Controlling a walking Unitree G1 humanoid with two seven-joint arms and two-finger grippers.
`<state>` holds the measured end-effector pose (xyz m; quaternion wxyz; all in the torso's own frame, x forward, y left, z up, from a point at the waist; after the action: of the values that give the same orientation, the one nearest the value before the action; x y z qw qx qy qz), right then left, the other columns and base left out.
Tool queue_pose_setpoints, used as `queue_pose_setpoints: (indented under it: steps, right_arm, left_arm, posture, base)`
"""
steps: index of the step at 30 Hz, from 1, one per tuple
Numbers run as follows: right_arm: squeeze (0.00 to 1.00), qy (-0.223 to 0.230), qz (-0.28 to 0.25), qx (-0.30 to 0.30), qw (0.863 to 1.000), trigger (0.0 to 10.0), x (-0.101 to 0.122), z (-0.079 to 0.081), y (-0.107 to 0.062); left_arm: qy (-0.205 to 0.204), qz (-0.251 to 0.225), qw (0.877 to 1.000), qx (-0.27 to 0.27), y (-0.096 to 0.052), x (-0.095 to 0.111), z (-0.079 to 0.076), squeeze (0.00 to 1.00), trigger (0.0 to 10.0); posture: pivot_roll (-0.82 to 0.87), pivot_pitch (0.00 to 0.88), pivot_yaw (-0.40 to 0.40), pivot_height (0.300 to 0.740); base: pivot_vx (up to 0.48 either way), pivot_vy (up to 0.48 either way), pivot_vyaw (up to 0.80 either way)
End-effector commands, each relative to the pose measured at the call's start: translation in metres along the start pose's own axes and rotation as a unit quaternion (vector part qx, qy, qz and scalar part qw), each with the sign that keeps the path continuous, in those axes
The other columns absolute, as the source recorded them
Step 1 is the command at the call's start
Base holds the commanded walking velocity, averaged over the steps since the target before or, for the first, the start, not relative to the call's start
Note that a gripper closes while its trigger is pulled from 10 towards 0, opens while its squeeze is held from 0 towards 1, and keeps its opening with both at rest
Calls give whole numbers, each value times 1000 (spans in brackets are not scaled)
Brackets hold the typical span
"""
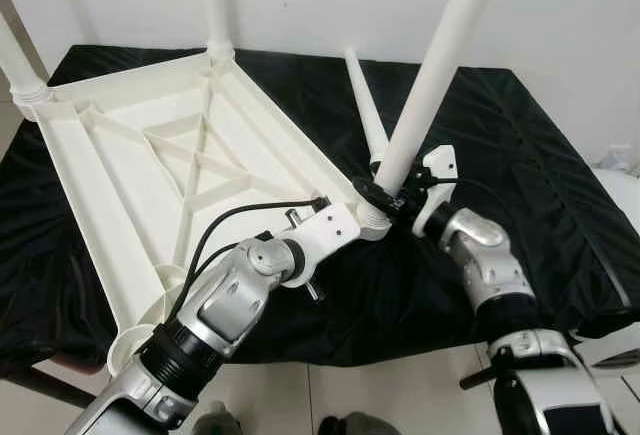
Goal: Building children table
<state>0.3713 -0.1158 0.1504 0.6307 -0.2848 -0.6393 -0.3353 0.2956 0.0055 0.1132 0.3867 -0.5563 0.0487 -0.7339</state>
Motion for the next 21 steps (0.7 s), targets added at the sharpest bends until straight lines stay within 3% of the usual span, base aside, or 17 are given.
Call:
queue_pose_setpoints:
  steps: [1,2,4,10,13,21]
  right_arm:
    - [0,-5,-21,-23,999,10000,11,1,5]
    - [0,-5,-21,-23,999,10000,11,1,5]
    - [0,12,-49,-55,997,10000,16,16,10]
    - [0,20,-63,-83,994,10000,20,25,13]
    - [0,27,-68,-113,991,10000,21,40,17]
    - [0,20,-33,-244,969,10000,4,39,17]
  left_arm:
    - [24,-42,999,-23,1,23,-11,0,10000]
    - [24,-42,999,-23,1,23,-11,0,10000]
    - [23,-42,999,-24,0,22,-13,0,10000]
    - [23,-40,999,-26,0,21,-14,0,10000]
    - [22,-40,999,-27,0,21,-16,0,10000]
    - [21,-40,999,-26,1,21,-16,0,10000]
  posture:
    - [40,0,-89,740]
    - [40,0,-89,740]
    - [43,0,-90,740]
    - [43,0,-91,740]
    - [49,0,-99,740]
    - [49,0,-101,740]
  base:
    - [0,0,0]
    - [0,0,0]
    - [0,0,0]
    - [0,0,0]
    - [0,0,0]
    - [0,0,0]
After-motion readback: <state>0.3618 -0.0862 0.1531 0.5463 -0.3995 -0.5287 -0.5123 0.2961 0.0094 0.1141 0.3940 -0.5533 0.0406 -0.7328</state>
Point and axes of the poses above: a point about 5 cm out from each wrist's last joint towards the gripper, its own y axis pointing out of the wrist towards the gripper, its own x axis along the axis of the wrist's last joint, z = x × y, the point moved 4 cm from there along y, pointing out of the wrist towards the gripper, and after that the axes turned 6 degrees about y, right-handed, at the moved point
